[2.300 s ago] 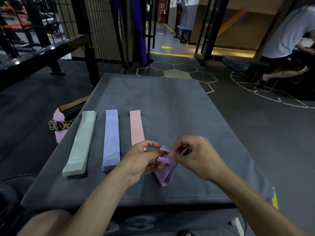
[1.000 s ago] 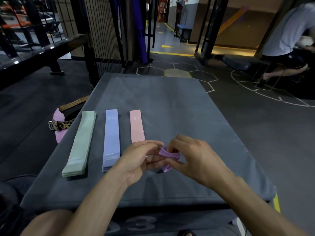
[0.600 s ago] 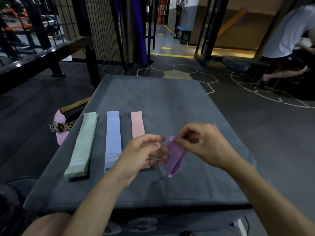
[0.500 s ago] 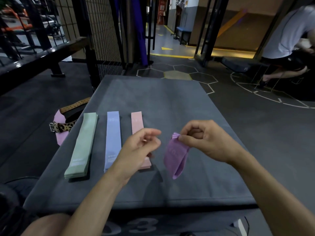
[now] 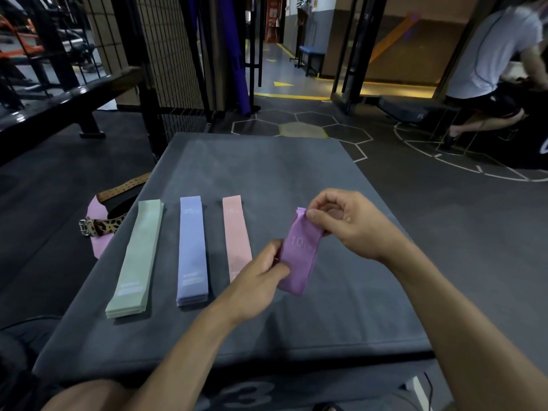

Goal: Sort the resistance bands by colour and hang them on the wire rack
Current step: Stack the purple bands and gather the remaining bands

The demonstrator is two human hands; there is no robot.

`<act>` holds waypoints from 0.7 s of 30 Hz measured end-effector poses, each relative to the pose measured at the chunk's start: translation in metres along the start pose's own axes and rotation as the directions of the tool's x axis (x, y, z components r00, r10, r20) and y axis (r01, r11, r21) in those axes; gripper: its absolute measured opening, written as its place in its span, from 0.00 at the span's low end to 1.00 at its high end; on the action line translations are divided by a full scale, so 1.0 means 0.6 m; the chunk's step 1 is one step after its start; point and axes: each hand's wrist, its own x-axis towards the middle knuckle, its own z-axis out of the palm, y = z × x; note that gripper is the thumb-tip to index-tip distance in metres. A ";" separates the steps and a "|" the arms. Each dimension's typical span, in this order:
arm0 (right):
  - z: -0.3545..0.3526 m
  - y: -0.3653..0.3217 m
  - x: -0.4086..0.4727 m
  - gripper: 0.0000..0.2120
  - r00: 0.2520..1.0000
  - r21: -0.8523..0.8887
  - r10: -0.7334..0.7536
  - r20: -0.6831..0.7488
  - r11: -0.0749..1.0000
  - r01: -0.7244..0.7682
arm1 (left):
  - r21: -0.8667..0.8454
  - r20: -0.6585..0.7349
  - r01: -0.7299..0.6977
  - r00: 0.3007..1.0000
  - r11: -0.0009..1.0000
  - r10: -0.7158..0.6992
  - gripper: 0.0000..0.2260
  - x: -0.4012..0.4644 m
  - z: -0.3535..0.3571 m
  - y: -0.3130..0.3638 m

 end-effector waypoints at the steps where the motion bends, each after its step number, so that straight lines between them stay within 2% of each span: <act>1: 0.000 0.003 0.003 0.06 1.000 -0.012 0.005 -0.019 1.000 -0.005 | -0.001 -0.007 0.009 1.000 1.000 -0.009 0.15 0.002 0.000 -0.004; 6: 0.002 0.025 0.017 0.07 0.990 -0.047 0.084 -0.114 0.995 -0.089 | 0.087 -0.038 0.069 0.997 0.994 -0.066 0.09 0.005 0.004 -0.020; 10: 0.004 0.058 0.028 0.10 0.958 -0.040 0.237 -0.161 0.968 -0.246 | 0.196 -0.105 0.075 0.993 0.978 -0.055 0.03 0.005 0.014 -0.026; 14: 0.009 0.083 0.038 0.12 0.897 -0.009 0.389 -0.211 0.916 -0.400 | 0.213 -0.143 0.053 0.989 0.976 -0.023 0.06 0.012 0.029 -0.027; 17: 0.017 0.105 0.060 0.13 0.865 0.035 0.465 -0.189 0.883 -0.468 | 0.296 -0.181 0.099 0.982 0.950 -0.046 0.08 0.024 0.038 -0.028; 21: 0.025 0.142 0.094 0.06 0.881 -0.097 0.465 -0.092 0.876 -0.473 | 0.334 -0.177 0.156 0.979 0.929 -0.101 0.09 0.042 0.051 -0.024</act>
